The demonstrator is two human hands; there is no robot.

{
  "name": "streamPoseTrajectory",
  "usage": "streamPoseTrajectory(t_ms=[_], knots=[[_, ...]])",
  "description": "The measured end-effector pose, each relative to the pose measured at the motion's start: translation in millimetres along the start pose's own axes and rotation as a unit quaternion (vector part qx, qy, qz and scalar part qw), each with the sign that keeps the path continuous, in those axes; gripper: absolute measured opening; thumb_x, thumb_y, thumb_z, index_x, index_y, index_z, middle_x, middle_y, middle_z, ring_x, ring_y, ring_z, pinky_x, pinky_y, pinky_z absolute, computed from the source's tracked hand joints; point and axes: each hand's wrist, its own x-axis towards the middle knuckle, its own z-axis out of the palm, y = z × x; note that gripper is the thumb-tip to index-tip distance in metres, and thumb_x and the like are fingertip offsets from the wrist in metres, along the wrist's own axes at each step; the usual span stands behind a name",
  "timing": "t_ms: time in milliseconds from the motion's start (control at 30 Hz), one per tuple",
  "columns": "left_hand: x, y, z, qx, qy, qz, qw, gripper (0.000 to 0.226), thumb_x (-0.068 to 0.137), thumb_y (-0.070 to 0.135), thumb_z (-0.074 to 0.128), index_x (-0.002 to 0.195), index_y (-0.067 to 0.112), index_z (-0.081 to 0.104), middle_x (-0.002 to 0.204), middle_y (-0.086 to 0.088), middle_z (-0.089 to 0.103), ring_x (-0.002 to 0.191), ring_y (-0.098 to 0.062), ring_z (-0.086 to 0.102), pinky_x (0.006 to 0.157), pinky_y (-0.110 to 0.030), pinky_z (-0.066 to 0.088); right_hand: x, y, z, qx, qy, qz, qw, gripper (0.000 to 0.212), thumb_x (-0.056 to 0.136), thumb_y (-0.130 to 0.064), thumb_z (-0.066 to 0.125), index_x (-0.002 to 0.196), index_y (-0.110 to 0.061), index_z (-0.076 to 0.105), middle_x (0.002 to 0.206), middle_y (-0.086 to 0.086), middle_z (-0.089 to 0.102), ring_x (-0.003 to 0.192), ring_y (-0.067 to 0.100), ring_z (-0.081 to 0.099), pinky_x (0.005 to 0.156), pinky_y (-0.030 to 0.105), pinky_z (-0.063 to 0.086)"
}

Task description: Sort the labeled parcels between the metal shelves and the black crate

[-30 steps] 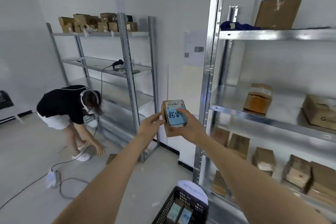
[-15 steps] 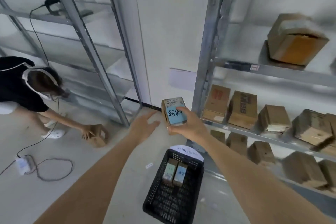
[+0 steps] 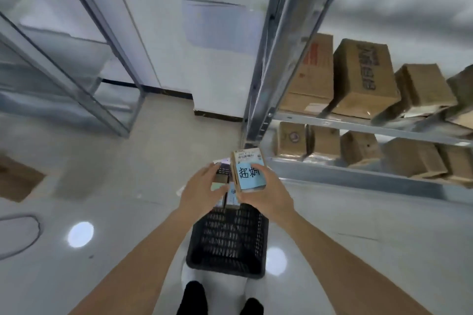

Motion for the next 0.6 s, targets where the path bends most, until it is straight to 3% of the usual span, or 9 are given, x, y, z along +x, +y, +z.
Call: streamPoseTrajectory(t_ms=[100, 367, 467, 533, 600], knots=[[31, -41, 50, -0.005, -0.029, 0.002, 1.000, 0.067, 0.093, 0.049, 0.059, 0.153, 0.033, 0.032, 0.159, 0.008, 0.031, 0.143, -0.016, 0.034, 0.115, -0.040, 0.034, 25, 57, 40, -0.015, 0.024, 0.020, 0.999, 0.090, 0.058, -0.060, 0.084, 0.135, -0.054, 0.039, 0.138, -0.021, 0.046, 0.123, 0.002, 0.049, 0.100, 0.037, 0.054], [89, -155, 204, 0.042, -0.083, 0.024, 0.995, 0.067, 0.093, 0.050, 0.059, 0.153, 0.037, 0.031, 0.160, 0.011, 0.029, 0.145, -0.014, 0.032, 0.118, -0.038, 0.032, 85, 216, 146, 0.022, 0.018, 0.101, 0.995, 0.090, 0.061, -0.054, 0.088, 0.137, -0.056, 0.039, 0.140, -0.019, 0.048, 0.120, 0.004, 0.057, 0.090, 0.038, 0.061], [111, -183, 257, 0.042, -0.094, 0.011, 0.995, 0.068, 0.093, 0.052, 0.058, 0.153, 0.036, 0.030, 0.160, 0.010, 0.030, 0.146, -0.014, 0.030, 0.118, -0.038, 0.031, 107, 264, 174, 0.003, 0.021, 0.129, 0.991, 0.091, 0.065, -0.048, 0.090, 0.141, -0.051, 0.039, 0.141, -0.019, 0.046, 0.114, -0.001, 0.052, 0.087, 0.027, 0.055], [125, -201, 289, 0.036, -0.103, 0.007, 0.994, 0.069, 0.093, 0.054, 0.057, 0.153, 0.034, 0.030, 0.160, 0.009, 0.031, 0.146, -0.013, 0.029, 0.117, -0.035, 0.028, 125, 295, 189, -0.017, 0.023, 0.143, 0.989, 0.089, 0.070, -0.042, 0.089, 0.144, -0.046, 0.040, 0.139, -0.018, 0.045, 0.114, 0.001, 0.047, 0.075, 0.015, 0.044], [140, -217, 318, 0.034, -0.112, 0.007, 0.993, 0.069, 0.094, 0.054, 0.056, 0.153, 0.032, 0.031, 0.160, 0.008, 0.031, 0.147, -0.013, 0.028, 0.118, -0.034, 0.026, 143, 322, 202, -0.030, 0.035, 0.158, 0.986, 0.088, 0.072, -0.041, 0.088, 0.145, -0.044, 0.038, 0.137, -0.017, 0.044, 0.116, 0.004, 0.045, 0.069, 0.013, 0.039]])
